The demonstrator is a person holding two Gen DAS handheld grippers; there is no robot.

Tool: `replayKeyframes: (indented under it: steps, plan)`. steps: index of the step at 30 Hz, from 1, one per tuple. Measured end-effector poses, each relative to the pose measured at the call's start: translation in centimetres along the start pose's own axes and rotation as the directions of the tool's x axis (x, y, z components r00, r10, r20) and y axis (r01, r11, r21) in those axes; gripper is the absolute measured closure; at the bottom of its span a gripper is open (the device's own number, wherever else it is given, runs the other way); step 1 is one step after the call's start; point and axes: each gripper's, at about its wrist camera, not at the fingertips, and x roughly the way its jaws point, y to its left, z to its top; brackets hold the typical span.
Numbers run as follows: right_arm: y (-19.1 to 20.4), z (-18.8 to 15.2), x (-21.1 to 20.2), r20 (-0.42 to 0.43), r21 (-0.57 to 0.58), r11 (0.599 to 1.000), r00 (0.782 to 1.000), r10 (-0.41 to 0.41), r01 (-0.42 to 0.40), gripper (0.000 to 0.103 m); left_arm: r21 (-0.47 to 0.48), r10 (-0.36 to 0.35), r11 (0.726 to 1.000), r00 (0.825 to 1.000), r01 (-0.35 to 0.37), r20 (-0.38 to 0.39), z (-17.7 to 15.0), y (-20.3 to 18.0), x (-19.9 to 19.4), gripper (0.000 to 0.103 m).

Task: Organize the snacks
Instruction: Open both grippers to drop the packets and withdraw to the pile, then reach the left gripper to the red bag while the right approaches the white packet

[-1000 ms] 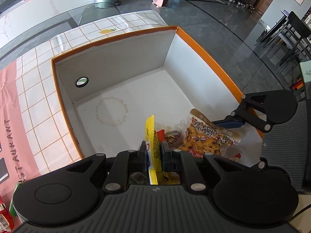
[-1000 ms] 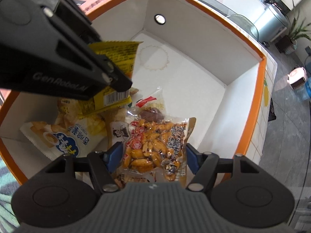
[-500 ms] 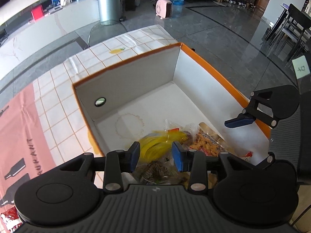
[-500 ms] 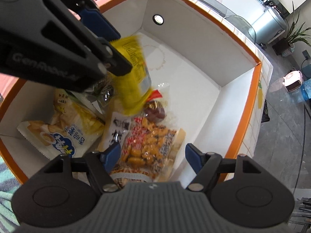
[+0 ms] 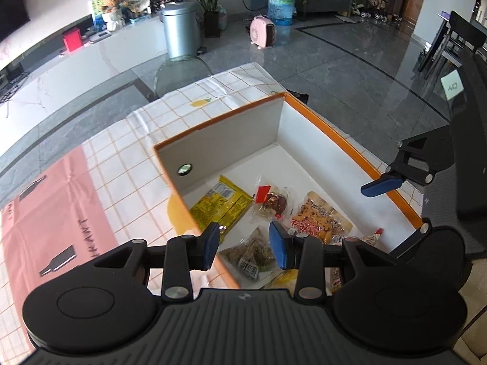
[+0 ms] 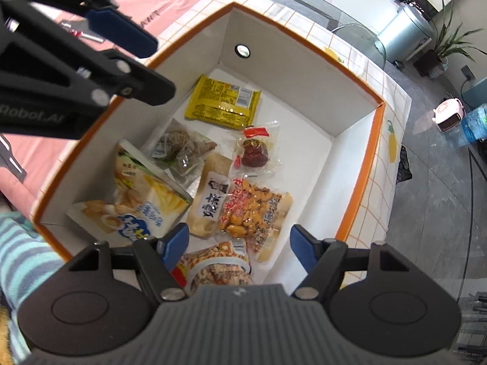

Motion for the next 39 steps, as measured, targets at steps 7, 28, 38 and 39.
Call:
replayKeyframes:
  steps: [7,28,38,39]
  plan:
    - [1.2,0.2,-2.5,0.035,0.088,0.995,0.998,0.047,-0.05,0.032,-0.035,0.065,0.997,0.998,-0.064,0.014,-2.8,1.2,-2.9,0.058]
    - [12.4,1.5,-7.4,0.415,0.375,0.911,0.91,0.001,-0.172,0.032,-0.278,0.223,0.945,0.963,-0.175,0.152,-13.1,7.6,-11.1,0.057]
    - [17.7,-0.2,-6.6,0.511,0.52,0.819,0.857,-0.069,-0.244,0.032,-0.413,0.283,0.892,0.941,-0.185,0.188,-18.2,10.7,-13.3,0.054]
    - [18.2,-0.3,-6.4,0.516,0.522,0.82,0.853,-0.084,-0.235,0.032,-0.418,0.288,0.889,0.939,-0.188,0.189,-18.6,10.9,-13.4,0.054]
